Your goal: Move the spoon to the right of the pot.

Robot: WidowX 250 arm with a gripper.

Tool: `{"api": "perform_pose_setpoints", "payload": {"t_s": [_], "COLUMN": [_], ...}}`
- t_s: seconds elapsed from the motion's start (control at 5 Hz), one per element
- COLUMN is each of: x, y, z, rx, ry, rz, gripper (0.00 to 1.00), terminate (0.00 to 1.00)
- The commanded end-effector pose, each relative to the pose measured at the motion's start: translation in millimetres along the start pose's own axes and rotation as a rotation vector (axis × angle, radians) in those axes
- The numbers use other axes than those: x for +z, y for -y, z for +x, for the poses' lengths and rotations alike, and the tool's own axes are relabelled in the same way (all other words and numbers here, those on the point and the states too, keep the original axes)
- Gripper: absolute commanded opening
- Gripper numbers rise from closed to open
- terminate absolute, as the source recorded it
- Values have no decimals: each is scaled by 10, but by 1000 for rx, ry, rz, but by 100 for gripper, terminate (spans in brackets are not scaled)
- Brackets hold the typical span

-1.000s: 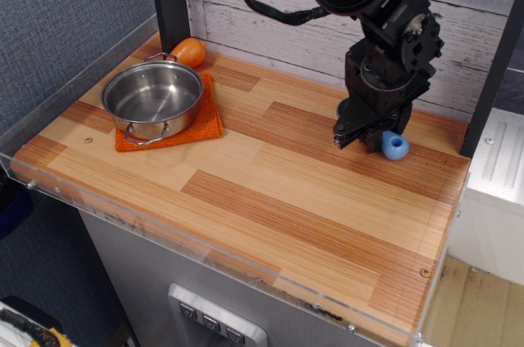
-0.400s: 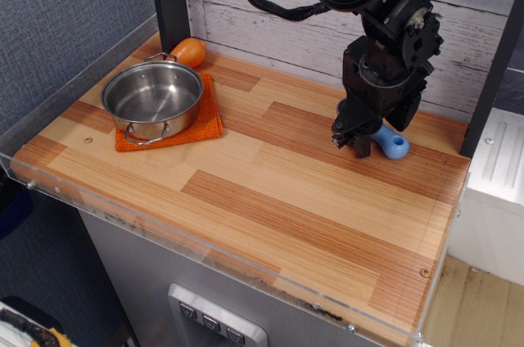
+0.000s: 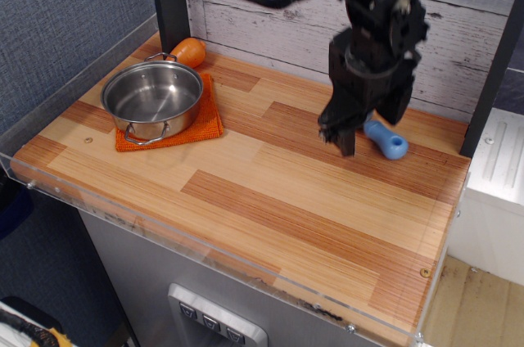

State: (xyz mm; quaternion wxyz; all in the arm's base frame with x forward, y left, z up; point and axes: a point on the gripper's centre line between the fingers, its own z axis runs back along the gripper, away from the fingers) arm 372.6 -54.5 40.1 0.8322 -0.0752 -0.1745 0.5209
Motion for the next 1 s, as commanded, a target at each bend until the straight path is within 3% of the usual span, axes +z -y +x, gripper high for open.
{"api": "perform_pose_setpoints", "payload": {"t_s": [0.0,0.6,0.8], "x": [815,815,815], "y": [-3,-3,-3], "z": [163,163,163], "rx": [-3,-3,-3], "ry": [40,40,40], "rz": [-146,-146,-146], "gripper": [100,100,100], "terminate": [0,0,100]}}
